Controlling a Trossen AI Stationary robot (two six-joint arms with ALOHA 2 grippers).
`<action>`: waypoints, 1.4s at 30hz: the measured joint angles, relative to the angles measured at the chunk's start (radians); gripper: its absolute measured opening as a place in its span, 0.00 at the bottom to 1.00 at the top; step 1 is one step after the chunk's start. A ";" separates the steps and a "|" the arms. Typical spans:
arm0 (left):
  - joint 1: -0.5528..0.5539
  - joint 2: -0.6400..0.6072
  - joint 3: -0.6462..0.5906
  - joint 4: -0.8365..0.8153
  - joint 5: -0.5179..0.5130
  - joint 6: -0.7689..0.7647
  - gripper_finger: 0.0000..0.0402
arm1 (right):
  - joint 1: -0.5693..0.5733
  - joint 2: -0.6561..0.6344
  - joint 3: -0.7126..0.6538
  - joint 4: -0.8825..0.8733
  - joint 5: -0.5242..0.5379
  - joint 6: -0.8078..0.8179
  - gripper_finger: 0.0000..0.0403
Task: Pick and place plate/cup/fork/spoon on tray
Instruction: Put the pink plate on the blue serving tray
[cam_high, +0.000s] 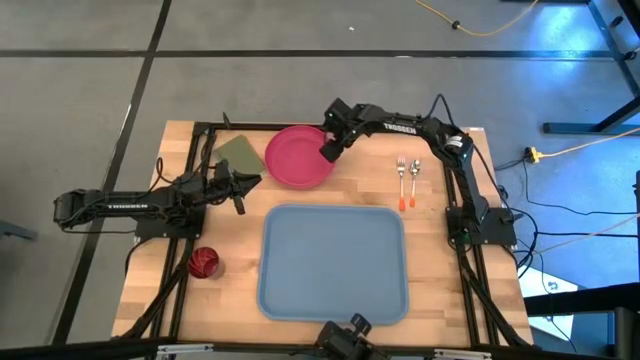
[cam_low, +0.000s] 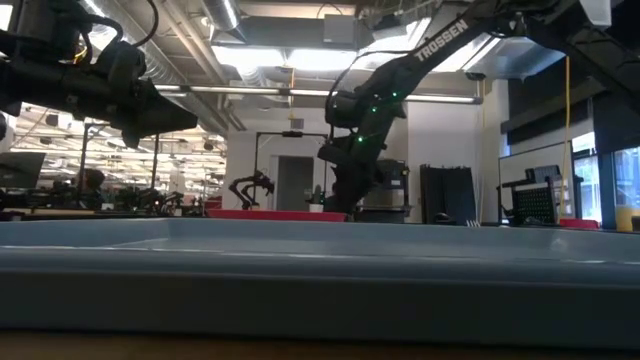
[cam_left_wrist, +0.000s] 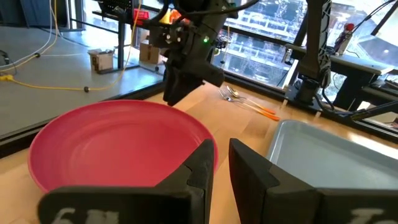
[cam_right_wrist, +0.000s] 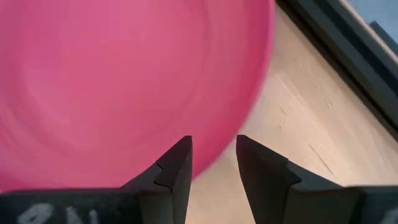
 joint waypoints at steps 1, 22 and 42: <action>0.000 0.000 0.000 0.000 0.000 0.000 0.10 | 0.000 0.000 -0.007 0.005 0.000 0.011 0.32; 0.000 0.000 0.000 0.000 0.000 0.000 0.10 | 0.084 0.000 -0.038 0.022 -0.006 0.120 0.32; 0.000 0.000 0.000 0.000 0.000 -0.024 0.10 | 0.100 0.069 -0.038 0.094 0.026 0.195 0.33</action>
